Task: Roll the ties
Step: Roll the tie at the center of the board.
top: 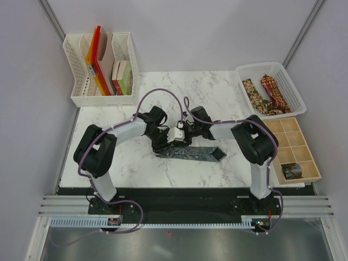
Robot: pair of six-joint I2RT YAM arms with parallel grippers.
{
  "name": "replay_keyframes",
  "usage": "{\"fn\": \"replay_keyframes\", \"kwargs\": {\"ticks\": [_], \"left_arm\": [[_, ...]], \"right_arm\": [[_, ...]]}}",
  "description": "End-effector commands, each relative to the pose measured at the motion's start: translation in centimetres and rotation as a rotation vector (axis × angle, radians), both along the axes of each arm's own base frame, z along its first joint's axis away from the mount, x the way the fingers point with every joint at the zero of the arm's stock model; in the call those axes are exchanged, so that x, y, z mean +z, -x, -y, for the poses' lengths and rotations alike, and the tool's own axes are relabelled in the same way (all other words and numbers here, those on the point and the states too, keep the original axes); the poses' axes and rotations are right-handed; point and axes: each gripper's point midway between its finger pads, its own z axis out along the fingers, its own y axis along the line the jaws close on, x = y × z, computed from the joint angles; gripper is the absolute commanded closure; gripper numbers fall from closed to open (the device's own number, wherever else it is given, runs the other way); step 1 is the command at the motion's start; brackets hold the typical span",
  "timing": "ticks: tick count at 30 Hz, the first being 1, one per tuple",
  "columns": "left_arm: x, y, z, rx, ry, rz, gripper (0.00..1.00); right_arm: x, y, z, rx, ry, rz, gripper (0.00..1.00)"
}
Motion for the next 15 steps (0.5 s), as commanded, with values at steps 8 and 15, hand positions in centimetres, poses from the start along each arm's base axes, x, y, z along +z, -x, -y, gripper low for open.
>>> {"fn": "replay_keyframes", "kwargs": {"ticks": [8, 15], "left_arm": [[-3.9, 2.6, -2.6, 0.011, -0.153, -0.112, 0.50], [-3.9, 2.5, -2.6, 0.037, -0.157, -0.121, 0.52]], "right_arm": [[-1.3, 2.1, -2.3, 0.049, 0.016, 0.011, 0.59], [-2.2, 1.8, -2.3, 0.033, 0.036, 0.025, 0.74]]}}
